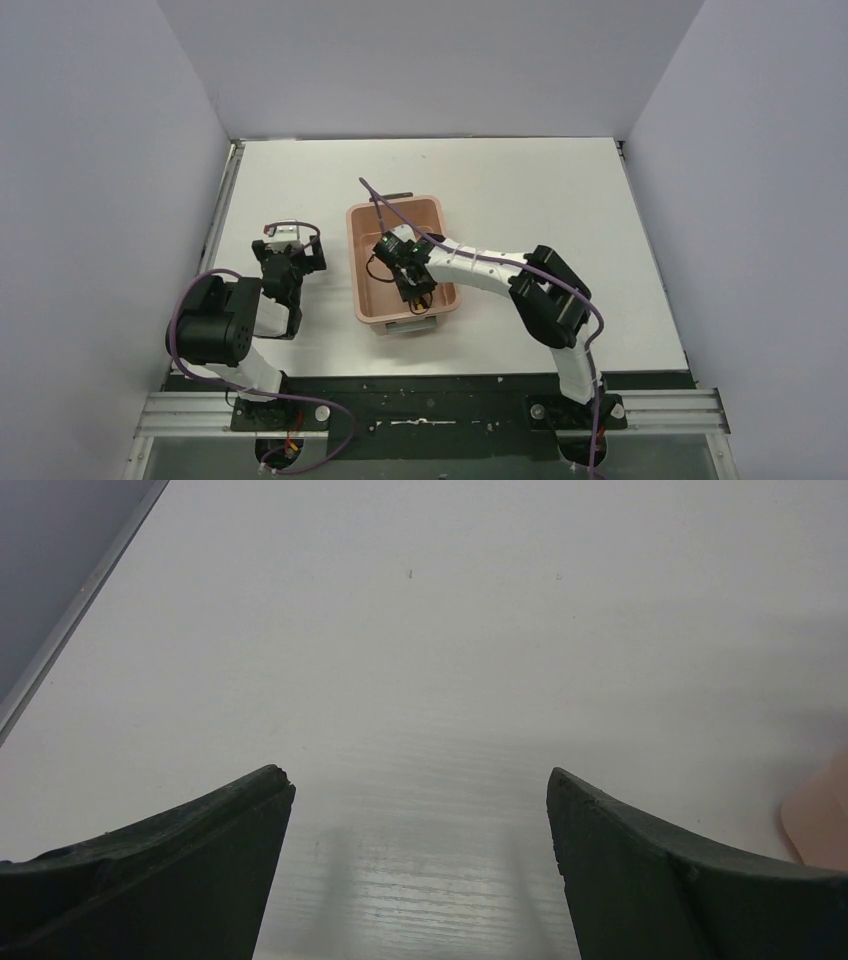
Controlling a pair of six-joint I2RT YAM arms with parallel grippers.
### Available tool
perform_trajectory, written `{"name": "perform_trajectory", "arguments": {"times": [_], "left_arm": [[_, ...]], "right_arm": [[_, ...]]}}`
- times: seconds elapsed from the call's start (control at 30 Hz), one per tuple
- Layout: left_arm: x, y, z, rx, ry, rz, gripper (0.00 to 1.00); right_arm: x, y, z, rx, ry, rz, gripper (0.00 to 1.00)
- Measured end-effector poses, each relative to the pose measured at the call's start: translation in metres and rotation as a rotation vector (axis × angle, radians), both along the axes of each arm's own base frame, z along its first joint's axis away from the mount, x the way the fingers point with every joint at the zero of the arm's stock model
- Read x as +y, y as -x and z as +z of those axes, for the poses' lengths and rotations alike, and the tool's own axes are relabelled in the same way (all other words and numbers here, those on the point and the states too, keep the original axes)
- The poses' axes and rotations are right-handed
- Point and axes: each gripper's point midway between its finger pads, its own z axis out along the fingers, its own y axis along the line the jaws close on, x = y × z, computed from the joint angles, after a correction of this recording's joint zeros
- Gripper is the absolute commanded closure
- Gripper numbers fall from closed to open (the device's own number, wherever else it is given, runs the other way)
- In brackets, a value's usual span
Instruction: Put the screwdriver in the bin
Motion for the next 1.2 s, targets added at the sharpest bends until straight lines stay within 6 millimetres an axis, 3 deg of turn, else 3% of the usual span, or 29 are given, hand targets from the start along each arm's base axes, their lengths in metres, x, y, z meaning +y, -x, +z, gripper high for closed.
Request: {"name": "perform_trajectory", "arguments": {"times": [0.1,0.27,0.47,0.63,0.67,0.8,0.9,1.0,1.1,1.2], "left_arm": [[0.0,0.0,0.0,0.0,0.0,0.0,0.03],[0.0,0.0,0.0,0.0,0.0,0.0,0.03],[0.0,0.0,0.0,0.0,0.0,0.0,0.03],[0.0,0.0,0.0,0.0,0.0,0.0,0.03],[0.0,0.0,0.0,0.0,0.0,0.0,0.03],[0.0,0.0,0.0,0.0,0.0,0.0,0.03],[0.0,0.0,0.0,0.0,0.0,0.0,0.03],[0.0,0.0,0.0,0.0,0.0,0.0,0.03],[0.0,0.0,0.0,0.0,0.0,0.0,0.03],[0.0,0.0,0.0,0.0,0.0,0.0,0.03]], "right_arm": [[-0.008,0.004,-0.025,0.021,0.033,-0.019,0.67],[-0.002,-0.001,-0.024,-0.007,0.005,-0.04,0.39],[0.006,-0.006,-0.007,-0.061,0.011,-0.026,0.28],[0.023,-0.013,0.05,-0.159,-0.048,-0.001,0.09],[0.026,-0.016,0.069,-0.189,-0.067,0.003,0.01],[0.027,-0.023,0.154,-0.328,-0.174,0.012,0.0],[0.003,-0.023,0.208,-0.436,-0.225,-0.004,0.0],[-0.042,-0.03,0.244,-0.546,-0.256,-0.06,0.0],[-0.113,-0.048,0.244,-0.623,-0.216,-0.182,0.0],[-0.186,-0.059,0.217,-0.672,-0.117,-0.323,0.0]]}}
